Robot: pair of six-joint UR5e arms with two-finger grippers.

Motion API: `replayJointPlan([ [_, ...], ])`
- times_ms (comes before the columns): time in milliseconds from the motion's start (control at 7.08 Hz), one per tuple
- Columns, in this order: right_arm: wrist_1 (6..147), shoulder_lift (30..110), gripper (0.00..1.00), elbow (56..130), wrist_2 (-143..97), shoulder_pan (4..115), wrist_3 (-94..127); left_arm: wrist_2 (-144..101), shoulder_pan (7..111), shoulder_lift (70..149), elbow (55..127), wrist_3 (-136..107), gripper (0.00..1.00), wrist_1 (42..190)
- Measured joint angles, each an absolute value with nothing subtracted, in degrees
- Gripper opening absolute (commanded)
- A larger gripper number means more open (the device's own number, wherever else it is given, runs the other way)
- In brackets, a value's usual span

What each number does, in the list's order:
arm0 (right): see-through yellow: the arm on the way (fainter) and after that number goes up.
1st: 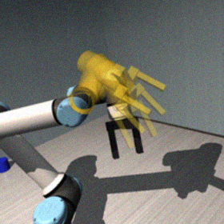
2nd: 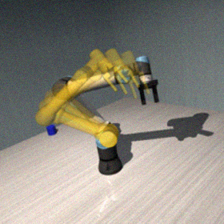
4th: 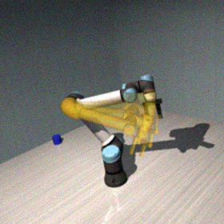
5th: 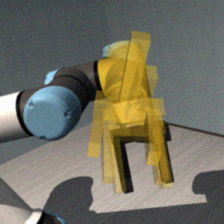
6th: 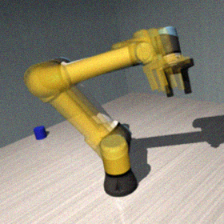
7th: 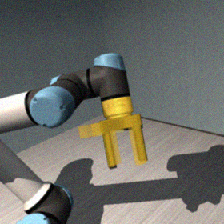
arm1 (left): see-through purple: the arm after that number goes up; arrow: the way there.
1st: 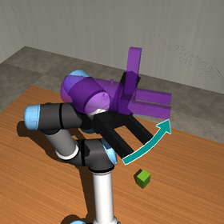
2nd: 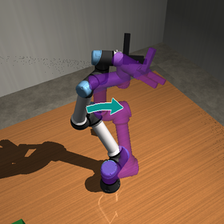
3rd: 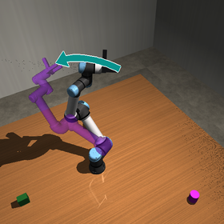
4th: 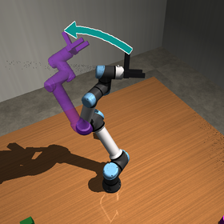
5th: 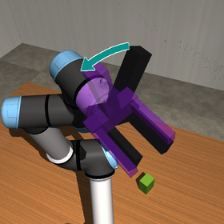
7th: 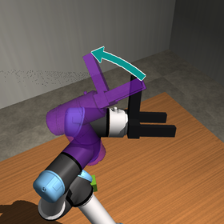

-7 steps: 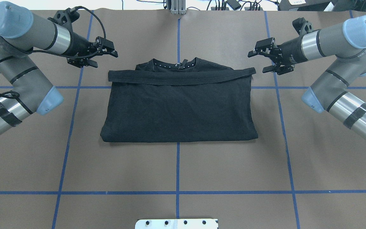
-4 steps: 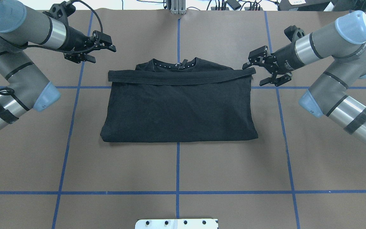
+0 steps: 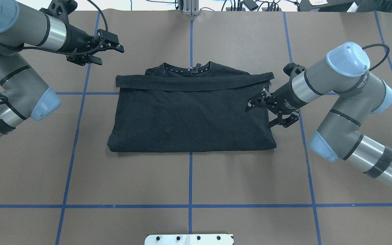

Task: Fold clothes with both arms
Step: 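Raise the left gripper away while the right gripper moves to the folded shirt's side edge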

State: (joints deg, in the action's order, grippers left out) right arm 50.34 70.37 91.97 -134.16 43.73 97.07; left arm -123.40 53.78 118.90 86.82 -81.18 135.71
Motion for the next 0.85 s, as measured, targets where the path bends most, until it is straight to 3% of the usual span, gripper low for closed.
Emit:
replayJointPlan([
  [848, 50.6, 74.7, 0.98, 91.8, -129.7, 40.4, 95.7, -123.3, 53.8, 118.4, 88.5, -81.3, 0.99, 135.7],
])
